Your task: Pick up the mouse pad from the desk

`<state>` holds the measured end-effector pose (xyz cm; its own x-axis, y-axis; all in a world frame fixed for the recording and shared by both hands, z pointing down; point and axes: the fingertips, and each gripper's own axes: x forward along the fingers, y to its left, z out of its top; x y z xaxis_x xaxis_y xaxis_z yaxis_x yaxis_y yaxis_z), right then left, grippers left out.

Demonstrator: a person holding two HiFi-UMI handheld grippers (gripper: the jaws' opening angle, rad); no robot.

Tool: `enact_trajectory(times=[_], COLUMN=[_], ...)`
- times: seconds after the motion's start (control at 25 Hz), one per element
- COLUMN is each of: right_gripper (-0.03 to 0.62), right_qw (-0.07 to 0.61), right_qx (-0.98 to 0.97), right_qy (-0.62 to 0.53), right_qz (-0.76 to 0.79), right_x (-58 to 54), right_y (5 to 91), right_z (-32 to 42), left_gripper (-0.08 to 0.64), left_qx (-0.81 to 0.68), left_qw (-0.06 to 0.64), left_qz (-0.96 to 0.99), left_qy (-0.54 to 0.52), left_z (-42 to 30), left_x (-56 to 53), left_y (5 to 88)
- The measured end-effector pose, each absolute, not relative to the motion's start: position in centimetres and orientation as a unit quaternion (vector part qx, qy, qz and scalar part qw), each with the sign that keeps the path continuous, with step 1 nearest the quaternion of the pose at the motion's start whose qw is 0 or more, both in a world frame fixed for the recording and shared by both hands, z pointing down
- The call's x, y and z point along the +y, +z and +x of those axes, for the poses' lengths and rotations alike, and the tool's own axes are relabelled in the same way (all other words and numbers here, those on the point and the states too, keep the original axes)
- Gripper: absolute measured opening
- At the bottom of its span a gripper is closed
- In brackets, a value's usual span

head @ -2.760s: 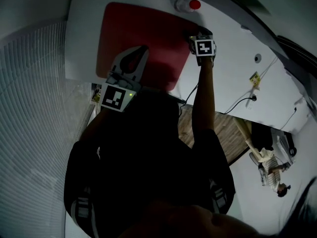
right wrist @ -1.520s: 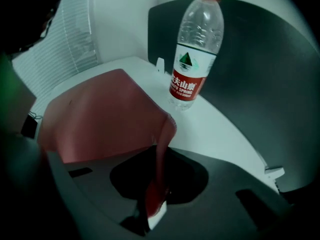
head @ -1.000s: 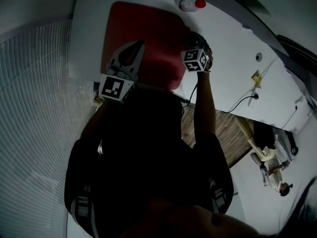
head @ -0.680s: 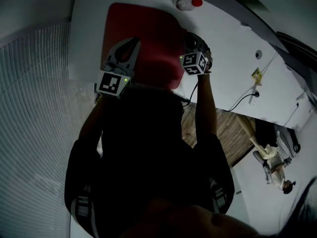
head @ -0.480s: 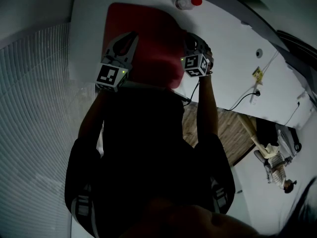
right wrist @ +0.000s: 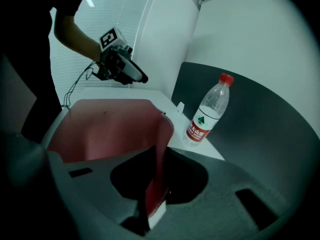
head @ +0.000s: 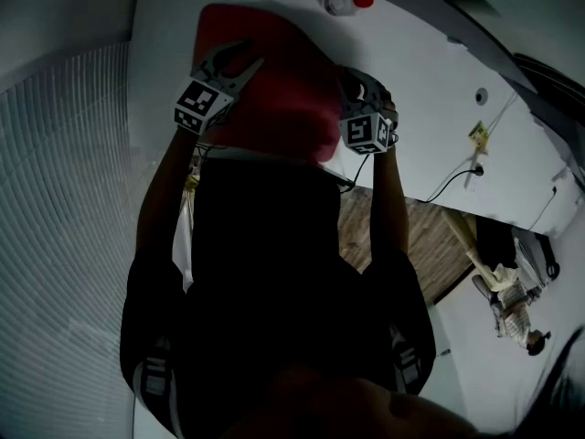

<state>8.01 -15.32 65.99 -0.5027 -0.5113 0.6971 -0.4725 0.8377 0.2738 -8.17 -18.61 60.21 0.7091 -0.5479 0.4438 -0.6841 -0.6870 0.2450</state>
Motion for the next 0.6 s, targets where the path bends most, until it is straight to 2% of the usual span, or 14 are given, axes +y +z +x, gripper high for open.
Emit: enact_trajectory(times=[0.36,0.6], right_gripper=[0.035,0.035], right_qw=[0.396,0.389], right_qx=[-0.879,-0.885], right_qy=[-0.039,-0.035], right_qz=[0.262,0.255], right_x=[-14.4,-14.1], right_y=[64.7,64.2], right_z=[7.7,7.6], left_gripper=[0.166,0.187], left_qx=[-0.27,-0.175], left_qw=[0.064,0.045], left_qz=[0.906,0.892], left_qy=[0.32,0.414], left_z=[-10.3,-11.9], left_x=[-22.0,-23.2], left_y=[64.2,67.5])
